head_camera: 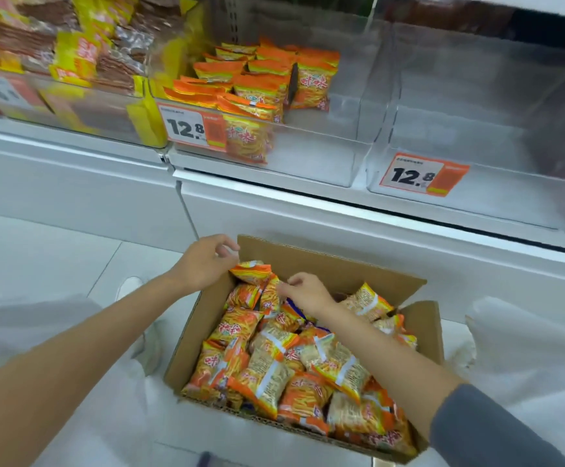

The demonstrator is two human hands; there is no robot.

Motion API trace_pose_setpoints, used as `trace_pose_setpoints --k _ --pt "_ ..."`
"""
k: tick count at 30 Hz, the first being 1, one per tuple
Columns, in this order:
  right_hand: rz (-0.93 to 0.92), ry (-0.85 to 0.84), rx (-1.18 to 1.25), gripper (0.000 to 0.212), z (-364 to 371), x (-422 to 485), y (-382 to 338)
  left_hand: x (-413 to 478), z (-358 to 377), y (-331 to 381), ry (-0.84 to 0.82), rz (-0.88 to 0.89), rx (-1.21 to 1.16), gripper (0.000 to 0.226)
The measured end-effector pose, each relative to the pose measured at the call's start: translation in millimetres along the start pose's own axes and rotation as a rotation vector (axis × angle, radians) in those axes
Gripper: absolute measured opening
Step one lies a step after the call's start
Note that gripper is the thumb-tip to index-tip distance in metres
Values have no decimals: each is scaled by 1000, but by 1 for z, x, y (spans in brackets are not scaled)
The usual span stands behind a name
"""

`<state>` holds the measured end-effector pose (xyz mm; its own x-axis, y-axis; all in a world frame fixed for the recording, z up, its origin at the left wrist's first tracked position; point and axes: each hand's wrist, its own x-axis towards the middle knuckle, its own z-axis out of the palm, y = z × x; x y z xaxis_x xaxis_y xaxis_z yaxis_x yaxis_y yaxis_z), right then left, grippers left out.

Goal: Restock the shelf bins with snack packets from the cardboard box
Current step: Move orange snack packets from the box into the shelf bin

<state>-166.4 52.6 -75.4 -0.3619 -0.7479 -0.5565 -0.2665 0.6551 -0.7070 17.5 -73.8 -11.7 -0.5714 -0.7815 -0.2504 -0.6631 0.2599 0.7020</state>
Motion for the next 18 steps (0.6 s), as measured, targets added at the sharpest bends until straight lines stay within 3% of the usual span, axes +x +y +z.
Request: trace_pose_setpoints --k 5,8,10,13,16,18 --pt "79 -10 25 35 25 14 13 -3 2 0 37 -12 -18 13" --pt "81 -14 163 32 -4 6 6 -5 3 9 76 -25 -36 15" --pt "72 -54 323 16 -27 -12 -6 -7 5 14 90 -41 -65 15" --pt "2 -135 552 20 -49 -43 -26 -14 11 27 77 -34 -157 26" --pt "-87 -219 704 29 -52 -61 -37 -26 14 43 -99 -106 -398 55" --pt "-127 -275 740 34 -48 -67 -43 -34 14 49 -298 -188 -663 51"
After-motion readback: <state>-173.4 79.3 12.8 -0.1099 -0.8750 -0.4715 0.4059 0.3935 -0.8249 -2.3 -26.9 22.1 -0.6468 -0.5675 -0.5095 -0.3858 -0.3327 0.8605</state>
